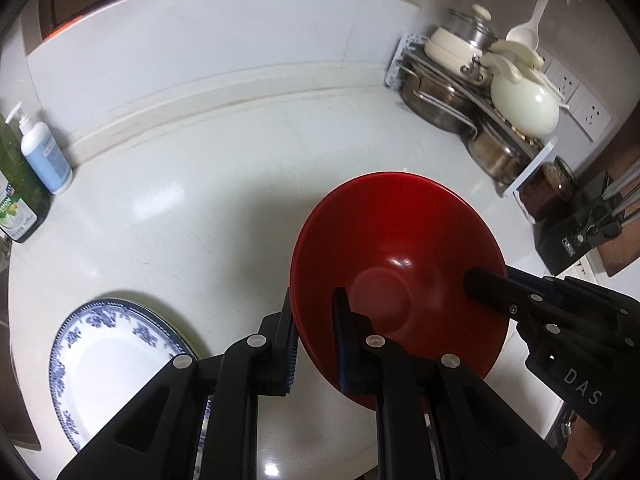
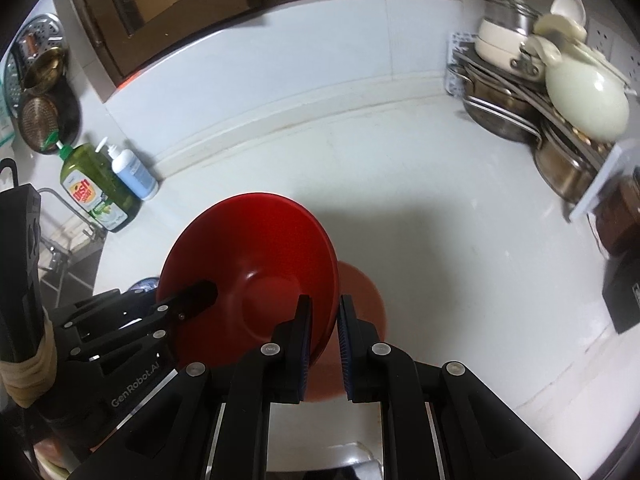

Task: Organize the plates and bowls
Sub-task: 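Lift and carry the red-and-black bowl with both grippers over the pink bowl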

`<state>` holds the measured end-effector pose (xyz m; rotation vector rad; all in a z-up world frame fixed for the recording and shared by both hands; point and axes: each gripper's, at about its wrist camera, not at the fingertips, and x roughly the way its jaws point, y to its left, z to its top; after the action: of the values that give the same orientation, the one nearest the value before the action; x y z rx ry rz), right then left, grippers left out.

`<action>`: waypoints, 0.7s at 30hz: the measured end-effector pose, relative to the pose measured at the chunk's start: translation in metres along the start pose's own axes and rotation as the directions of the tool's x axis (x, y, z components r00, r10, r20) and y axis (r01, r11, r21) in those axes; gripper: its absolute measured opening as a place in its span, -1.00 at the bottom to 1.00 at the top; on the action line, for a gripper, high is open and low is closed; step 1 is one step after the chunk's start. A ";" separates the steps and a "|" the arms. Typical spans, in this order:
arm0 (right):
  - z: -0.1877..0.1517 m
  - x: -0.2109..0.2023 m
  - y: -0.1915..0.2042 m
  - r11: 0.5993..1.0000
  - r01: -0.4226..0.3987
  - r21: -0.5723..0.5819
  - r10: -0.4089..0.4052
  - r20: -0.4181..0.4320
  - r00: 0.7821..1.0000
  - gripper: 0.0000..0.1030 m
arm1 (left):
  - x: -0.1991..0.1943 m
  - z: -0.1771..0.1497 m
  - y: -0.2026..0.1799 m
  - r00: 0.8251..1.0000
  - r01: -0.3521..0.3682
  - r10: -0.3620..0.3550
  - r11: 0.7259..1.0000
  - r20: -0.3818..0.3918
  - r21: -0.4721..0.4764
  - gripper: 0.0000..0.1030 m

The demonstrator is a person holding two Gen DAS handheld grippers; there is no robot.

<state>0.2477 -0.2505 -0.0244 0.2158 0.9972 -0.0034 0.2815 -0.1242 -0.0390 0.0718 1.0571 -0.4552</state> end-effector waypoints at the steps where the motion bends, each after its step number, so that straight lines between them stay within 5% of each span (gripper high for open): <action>1: -0.002 0.001 -0.003 1.000 0.002 0.000 -0.002 -0.003 1.000 -0.72 | 0.002 -0.001 -0.001 1.000 0.001 -0.001 1.000 -0.007 0.003 -0.69; 21: -0.023 0.048 -0.039 0.999 0.004 0.034 -0.001 -0.105 0.994 -0.72 | 0.045 -0.017 -0.015 0.994 -0.032 0.035 0.999 -0.104 0.035 -0.69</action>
<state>0.2507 -0.2795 -0.0833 0.2480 1.1026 -0.0115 0.2798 -0.1483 -0.0835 0.1441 1.1491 -0.4425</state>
